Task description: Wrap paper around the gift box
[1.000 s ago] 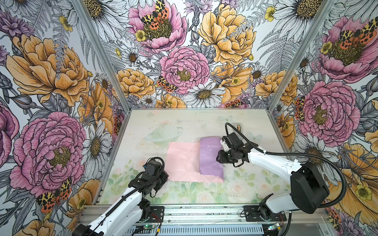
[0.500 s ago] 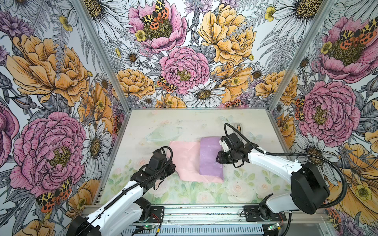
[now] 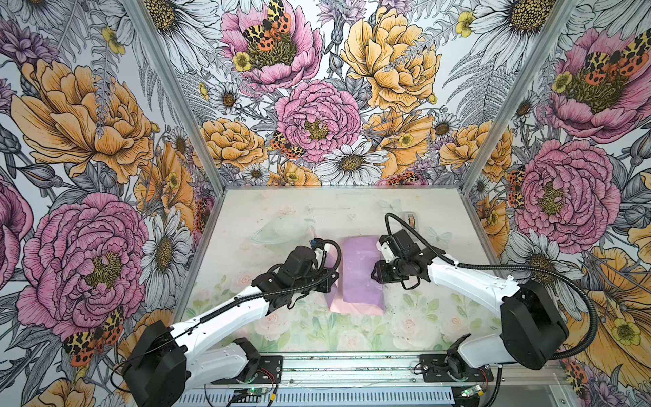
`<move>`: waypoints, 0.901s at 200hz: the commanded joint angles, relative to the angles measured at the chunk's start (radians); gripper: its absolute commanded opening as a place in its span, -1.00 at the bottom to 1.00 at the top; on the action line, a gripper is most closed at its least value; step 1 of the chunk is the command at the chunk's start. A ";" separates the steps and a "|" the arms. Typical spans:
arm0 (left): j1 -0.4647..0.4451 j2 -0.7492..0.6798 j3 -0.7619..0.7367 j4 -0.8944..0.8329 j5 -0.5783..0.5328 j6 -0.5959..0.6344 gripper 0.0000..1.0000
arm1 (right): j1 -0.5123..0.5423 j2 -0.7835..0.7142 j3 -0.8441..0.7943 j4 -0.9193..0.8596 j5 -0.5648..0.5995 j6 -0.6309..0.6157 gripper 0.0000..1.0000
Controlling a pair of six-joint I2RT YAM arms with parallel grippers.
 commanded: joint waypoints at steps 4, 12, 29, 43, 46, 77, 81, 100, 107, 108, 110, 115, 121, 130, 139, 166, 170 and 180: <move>-0.039 0.064 0.065 0.006 0.070 0.118 -1.00 | 0.008 -0.019 -0.021 0.001 -0.019 -0.018 -0.14; -0.047 0.083 0.077 0.004 0.087 0.133 -1.00 | 0.009 -0.020 -0.022 0.002 -0.017 -0.018 -0.15; -0.063 0.111 0.094 0.000 0.127 0.154 -1.00 | 0.007 -0.022 -0.023 0.005 -0.017 -0.017 -0.15; -0.071 0.129 0.104 -0.005 0.160 0.164 -1.00 | 0.007 -0.021 -0.021 0.010 -0.017 -0.014 -0.15; -0.072 0.132 0.104 -0.007 0.165 0.166 -1.00 | 0.007 -0.020 -0.021 0.011 -0.018 -0.013 -0.15; -0.096 0.157 0.109 -0.022 0.198 0.178 -1.00 | 0.005 -0.022 -0.021 0.036 -0.032 0.007 -0.14; -0.099 0.160 0.110 -0.024 0.201 0.178 -1.00 | 0.004 -0.023 -0.021 0.040 -0.035 0.010 -0.14; -0.110 0.183 0.113 -0.032 0.198 0.182 -1.00 | 0.003 -0.035 -0.020 0.048 -0.046 0.025 -0.12; -0.112 0.190 0.117 -0.037 0.198 0.185 -1.00 | 0.001 -0.046 -0.021 0.048 -0.052 0.031 -0.09; -0.112 0.192 0.118 -0.037 0.198 0.185 -1.00 | 0.000 -0.048 -0.020 0.048 -0.054 0.032 -0.09; -0.112 0.194 0.119 -0.038 0.200 0.184 -1.00 | -0.001 -0.053 -0.021 0.048 -0.056 0.035 -0.08; -0.114 0.200 0.122 -0.039 0.199 0.188 -1.00 | -0.004 -0.062 -0.022 0.048 -0.060 0.036 -0.05; -0.115 0.207 0.123 -0.039 0.199 0.190 -1.00 | -0.006 -0.078 -0.025 0.048 -0.061 0.041 -0.02; -0.117 0.218 0.127 -0.039 0.203 0.195 -1.00 | -0.017 -0.105 -0.027 0.050 -0.066 0.045 0.06; -0.117 0.229 0.132 -0.043 0.199 0.199 -1.00 | -0.029 -0.127 -0.032 0.051 -0.077 0.051 0.11; -0.119 0.264 0.142 -0.056 0.197 0.206 -1.00 | -0.077 -0.190 -0.057 0.069 -0.148 0.093 0.24; -0.119 0.268 0.144 -0.056 0.198 0.207 -1.00 | -0.085 -0.199 -0.063 0.075 -0.162 0.103 0.26; -0.119 0.274 0.148 -0.058 0.203 0.208 -1.00 | -0.095 -0.212 -0.073 0.085 -0.182 0.125 0.29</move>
